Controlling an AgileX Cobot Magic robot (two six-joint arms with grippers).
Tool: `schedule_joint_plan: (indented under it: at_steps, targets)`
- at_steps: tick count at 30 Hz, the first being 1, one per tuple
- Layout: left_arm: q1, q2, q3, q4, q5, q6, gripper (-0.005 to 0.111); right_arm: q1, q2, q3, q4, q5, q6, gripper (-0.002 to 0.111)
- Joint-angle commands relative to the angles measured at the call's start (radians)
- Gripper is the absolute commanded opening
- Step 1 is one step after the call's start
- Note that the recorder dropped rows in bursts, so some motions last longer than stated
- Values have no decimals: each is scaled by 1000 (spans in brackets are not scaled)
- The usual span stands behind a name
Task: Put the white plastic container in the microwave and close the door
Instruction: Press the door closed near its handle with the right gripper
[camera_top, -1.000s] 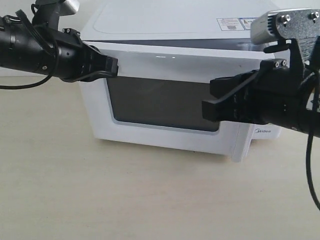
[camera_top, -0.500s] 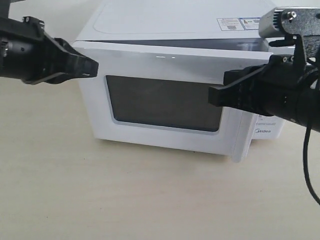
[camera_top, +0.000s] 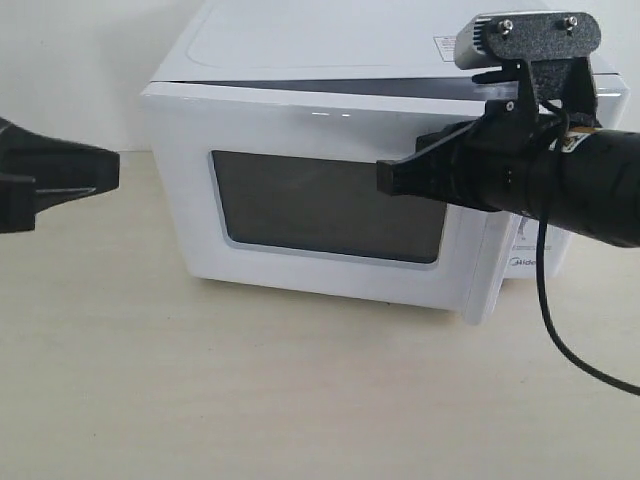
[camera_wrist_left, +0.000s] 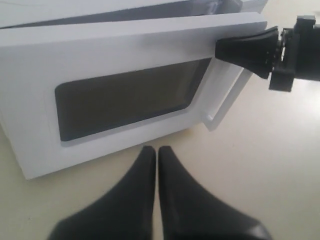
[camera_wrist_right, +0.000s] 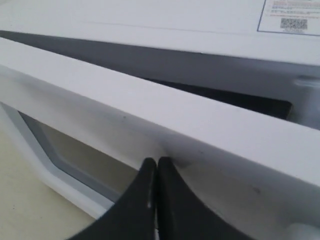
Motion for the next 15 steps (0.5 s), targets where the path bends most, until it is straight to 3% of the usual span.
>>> schedule_joint_plan:
  at_steps: [1, 6, 15]
  targets:
    - [-2, -58, 57, 3, 9, -21, 4, -14, 20, -27, 4, -16, -26, 0]
    - [-2, -117, 79, 7, 30, -25, 4, -80, 54, -29, 30, 6, -26, 0]
    - [-2, -125, 79, 30, 35, -27, 4, -85, 59, -33, 30, -38, -28, 0]
